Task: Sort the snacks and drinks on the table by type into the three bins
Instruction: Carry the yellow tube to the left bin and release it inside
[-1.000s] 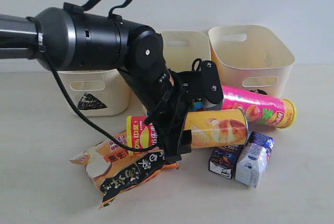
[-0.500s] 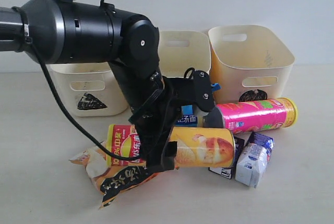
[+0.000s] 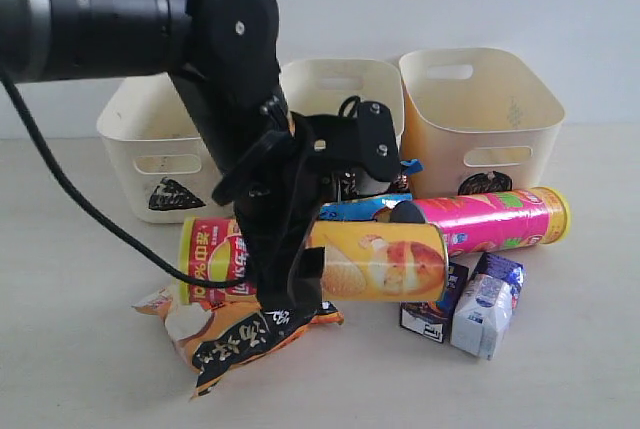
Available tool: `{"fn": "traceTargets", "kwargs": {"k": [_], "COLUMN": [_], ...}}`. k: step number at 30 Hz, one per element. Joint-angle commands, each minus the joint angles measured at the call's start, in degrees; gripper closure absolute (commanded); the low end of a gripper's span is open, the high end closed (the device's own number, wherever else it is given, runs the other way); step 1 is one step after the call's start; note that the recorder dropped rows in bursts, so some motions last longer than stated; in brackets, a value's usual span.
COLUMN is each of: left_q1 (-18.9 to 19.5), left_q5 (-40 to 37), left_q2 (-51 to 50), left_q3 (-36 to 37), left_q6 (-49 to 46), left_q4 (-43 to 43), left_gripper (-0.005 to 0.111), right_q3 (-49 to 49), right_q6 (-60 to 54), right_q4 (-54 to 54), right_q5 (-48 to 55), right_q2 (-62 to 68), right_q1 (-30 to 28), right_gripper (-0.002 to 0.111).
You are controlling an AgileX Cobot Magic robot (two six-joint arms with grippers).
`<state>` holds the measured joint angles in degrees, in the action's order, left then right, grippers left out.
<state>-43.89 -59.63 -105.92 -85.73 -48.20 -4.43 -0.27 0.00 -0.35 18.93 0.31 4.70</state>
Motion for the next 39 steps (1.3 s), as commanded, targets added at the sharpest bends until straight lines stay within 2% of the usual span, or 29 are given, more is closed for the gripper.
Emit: {"fn": "traceTargets", "kwargs": {"k": [1, 4, 9, 13, 19, 25, 32, 36, 39], "left_q1": [0.84, 3.08, 9.49, 14.58, 20.66, 24.83, 27.04, 28.96, 29.64], "left_q5": [-1.48, -1.36, 0.72, 6.91, 19.19, 34.32, 53.30, 60.86, 63.12], "left_q2": [4.62, 7.28, 10.79, 12.17, 11.89, 8.92, -0.42, -6.13, -8.68], "left_q3": [-0.30, -0.30, -0.30, -0.30, -0.30, -0.30, -0.30, -0.30, -0.30], "left_q6": [3.93, 6.50, 9.73, 13.98, 25.95, 32.48, 35.81, 36.92, 37.10], "left_q4": [1.27, 2.40, 2.52, 2.52, 2.52, 2.80, 2.69, 2.57, 1.89], "left_gripper": [0.102, 0.102, 0.102, 0.102, 0.102, 0.102, 0.102, 0.102, 0.102], "right_q3": [0.27, 0.27, 0.27, 0.27, 0.27, 0.27, 0.27, 0.27, 0.27], "right_q6": [0.00, 0.00, 0.00, 0.00, 0.00, 0.00, 0.00, 0.00, 0.00], "right_q4": [-0.06, -0.06, -0.06, -0.06, -0.06, -0.06, -0.06, -0.06, -0.06], "right_q5": [-0.47, -0.47, -0.47, -0.47, -0.47, -0.47, -0.47, -0.47, -0.47], "right_q2": [-0.31, -0.31, -0.31, -0.31, -0.31, -0.31, -0.31, -0.31, -0.31], "right_q1": [-0.13, -0.13, -0.13, -0.13, -0.13, -0.13, -0.13, -0.13, -0.13], "right_gripper": [0.108, 0.108, 0.108, 0.108, 0.108, 0.108, 0.108, 0.108, 0.108]}}
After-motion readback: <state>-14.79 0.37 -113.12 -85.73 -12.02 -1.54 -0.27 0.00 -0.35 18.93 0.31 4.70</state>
